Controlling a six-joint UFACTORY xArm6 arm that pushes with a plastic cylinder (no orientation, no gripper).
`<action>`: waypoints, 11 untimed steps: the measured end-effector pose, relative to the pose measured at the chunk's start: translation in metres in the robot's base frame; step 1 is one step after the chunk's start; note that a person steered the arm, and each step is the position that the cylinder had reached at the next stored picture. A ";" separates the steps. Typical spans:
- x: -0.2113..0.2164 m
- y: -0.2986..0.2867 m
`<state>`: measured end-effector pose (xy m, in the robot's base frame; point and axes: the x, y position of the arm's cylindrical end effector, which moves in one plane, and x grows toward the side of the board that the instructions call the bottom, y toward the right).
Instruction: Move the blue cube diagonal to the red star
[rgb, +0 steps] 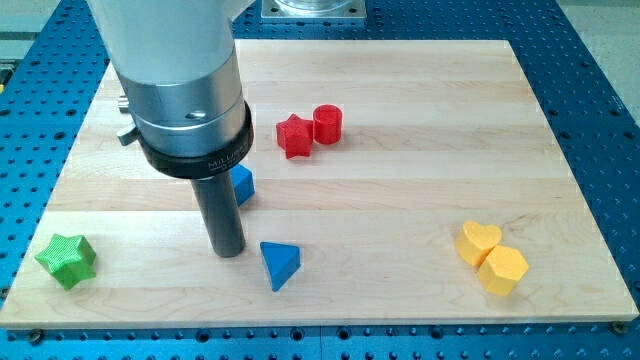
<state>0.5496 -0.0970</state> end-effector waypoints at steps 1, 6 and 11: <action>0.030 0.002; 0.007 -0.066; -0.072 -0.049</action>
